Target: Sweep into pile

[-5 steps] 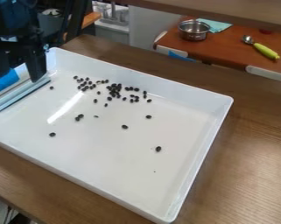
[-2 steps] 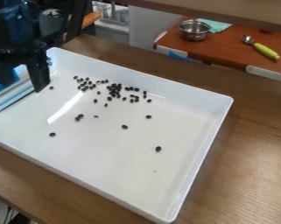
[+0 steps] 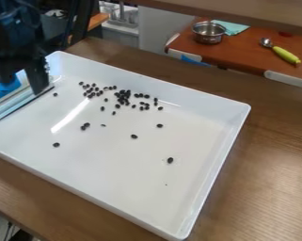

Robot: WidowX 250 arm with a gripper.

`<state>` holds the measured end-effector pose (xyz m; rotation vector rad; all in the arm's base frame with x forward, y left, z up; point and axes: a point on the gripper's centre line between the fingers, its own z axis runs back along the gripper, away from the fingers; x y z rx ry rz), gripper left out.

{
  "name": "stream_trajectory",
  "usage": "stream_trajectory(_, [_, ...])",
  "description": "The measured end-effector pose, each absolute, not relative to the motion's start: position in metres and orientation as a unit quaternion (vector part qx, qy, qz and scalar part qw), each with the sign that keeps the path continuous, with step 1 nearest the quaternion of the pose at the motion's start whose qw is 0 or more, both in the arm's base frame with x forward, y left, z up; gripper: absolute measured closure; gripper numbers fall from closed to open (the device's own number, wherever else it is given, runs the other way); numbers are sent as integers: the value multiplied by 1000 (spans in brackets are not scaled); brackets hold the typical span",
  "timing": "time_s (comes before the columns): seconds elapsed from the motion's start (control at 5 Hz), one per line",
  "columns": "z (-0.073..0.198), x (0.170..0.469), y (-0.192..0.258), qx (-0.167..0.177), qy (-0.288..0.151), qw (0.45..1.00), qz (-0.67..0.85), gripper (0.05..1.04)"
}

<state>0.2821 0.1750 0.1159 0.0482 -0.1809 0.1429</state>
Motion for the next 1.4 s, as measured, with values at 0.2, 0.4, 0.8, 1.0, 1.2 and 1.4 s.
stream_trajectory(0.2, [110, 290, 189, 18, -93, 993, 65, 84])
stream_trajectory(0.4, [108, 295, 198, 24, -102, 993, 47, 85])
stream_trajectory(0.8, [100, 295, 212, 30, -114, 993, 28, 84])
stream_trajectory(1.0, [95, 296, 216, 41, -111, 993, 29, 84])
stream_trajectory(1.2, [91, 299, 223, 51, -105, 993, 33, 84])
stream_trajectory(1.4, [81, 299, 227, 56, -91, 993, 43, 83])
